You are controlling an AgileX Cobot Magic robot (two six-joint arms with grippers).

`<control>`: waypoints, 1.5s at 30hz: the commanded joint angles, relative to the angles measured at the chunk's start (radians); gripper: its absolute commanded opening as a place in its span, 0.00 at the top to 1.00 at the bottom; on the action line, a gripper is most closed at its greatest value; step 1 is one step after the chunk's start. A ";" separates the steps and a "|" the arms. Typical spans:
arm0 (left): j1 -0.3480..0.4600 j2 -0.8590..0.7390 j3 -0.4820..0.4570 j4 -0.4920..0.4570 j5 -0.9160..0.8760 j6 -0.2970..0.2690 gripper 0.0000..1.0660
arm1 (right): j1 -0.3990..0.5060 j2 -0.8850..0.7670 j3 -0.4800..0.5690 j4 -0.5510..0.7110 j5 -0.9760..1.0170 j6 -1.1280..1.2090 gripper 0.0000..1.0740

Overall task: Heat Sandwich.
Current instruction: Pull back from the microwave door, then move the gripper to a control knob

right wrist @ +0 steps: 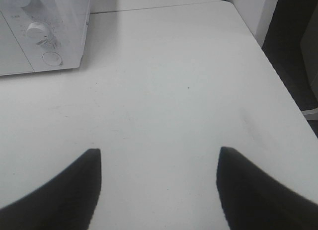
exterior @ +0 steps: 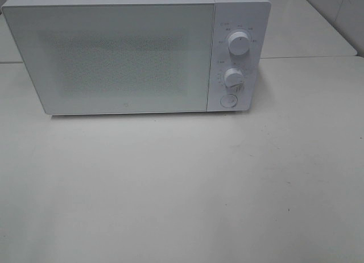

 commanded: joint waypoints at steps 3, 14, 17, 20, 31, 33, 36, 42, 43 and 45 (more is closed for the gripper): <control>0.002 -0.026 0.002 -0.003 -0.012 -0.008 0.09 | -0.007 -0.029 0.000 -0.002 -0.013 -0.002 0.39; 0.002 -0.025 0.002 -0.003 -0.012 -0.007 0.09 | -0.007 -0.029 0.000 -0.002 -0.013 -0.002 0.39; 0.002 -0.025 0.002 -0.003 -0.012 -0.007 0.09 | -0.007 -0.029 0.000 -0.002 -0.013 -0.002 0.39; 0.002 -0.025 0.002 -0.003 -0.012 -0.007 0.09 | -0.007 -0.029 0.000 -0.002 -0.013 -0.002 0.39; 0.002 -0.025 0.002 -0.003 -0.012 -0.007 0.09 | -0.007 -0.029 0.000 -0.002 -0.013 -0.002 0.39; 0.002 -0.025 0.002 -0.003 -0.012 -0.007 0.09 | -0.007 -0.029 0.000 -0.002 -0.013 -0.002 0.39; 0.002 -0.025 0.002 -0.003 -0.012 -0.007 0.09 | -0.007 -0.029 0.000 -0.002 -0.013 -0.002 0.39; 0.002 -0.025 0.002 -0.003 -0.012 -0.004 0.09 | -0.007 -0.029 0.000 -0.002 -0.013 -0.002 0.39; 0.002 -0.025 0.002 -0.003 -0.012 -0.004 0.09 | -0.007 -0.029 0.000 -0.002 -0.013 -0.002 0.39; 0.002 -0.025 0.002 -0.003 -0.012 -0.004 0.09 | -0.007 -0.029 0.000 -0.002 -0.013 -0.002 0.39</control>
